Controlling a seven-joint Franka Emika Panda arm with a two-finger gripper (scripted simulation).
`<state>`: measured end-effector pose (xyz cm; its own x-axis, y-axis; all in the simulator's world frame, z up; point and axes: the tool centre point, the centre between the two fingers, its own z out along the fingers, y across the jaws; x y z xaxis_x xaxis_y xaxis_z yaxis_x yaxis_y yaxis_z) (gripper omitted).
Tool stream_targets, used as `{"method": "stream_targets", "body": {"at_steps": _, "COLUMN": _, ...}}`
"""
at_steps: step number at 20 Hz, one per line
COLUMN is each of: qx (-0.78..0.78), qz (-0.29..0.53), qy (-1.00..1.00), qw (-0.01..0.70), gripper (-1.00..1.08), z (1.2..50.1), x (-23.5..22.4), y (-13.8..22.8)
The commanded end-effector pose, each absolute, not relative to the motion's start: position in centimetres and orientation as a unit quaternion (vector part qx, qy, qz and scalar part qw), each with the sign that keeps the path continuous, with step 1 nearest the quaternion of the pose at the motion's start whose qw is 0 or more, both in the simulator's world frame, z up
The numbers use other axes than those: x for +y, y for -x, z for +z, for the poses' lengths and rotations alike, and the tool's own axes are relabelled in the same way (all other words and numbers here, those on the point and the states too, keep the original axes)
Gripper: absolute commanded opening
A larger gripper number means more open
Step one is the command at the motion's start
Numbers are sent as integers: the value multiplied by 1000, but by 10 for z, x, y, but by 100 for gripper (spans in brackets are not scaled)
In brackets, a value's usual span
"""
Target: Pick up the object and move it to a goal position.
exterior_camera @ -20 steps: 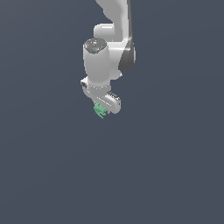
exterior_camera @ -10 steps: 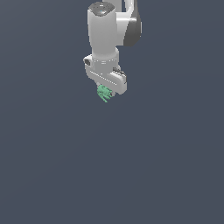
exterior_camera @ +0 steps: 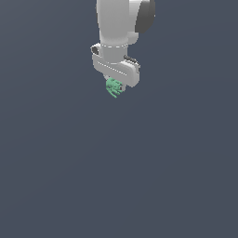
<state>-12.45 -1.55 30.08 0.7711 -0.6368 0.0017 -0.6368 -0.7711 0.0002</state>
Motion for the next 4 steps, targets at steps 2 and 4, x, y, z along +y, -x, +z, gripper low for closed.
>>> {"method": "stream_targets", "body": {"at_steps": 2, "qx": -338, "qz": 0, "qy": -941, "qw": 0, "gripper": -100, "z": 307, "x": -14, "y": 127}}
{"method": "stream_targets", "body": {"at_steps": 4, "qx": -338, "qz": 0, "qy": -941, "qw": 0, "gripper": -100, "z": 307, "x": -13, "y": 127}}
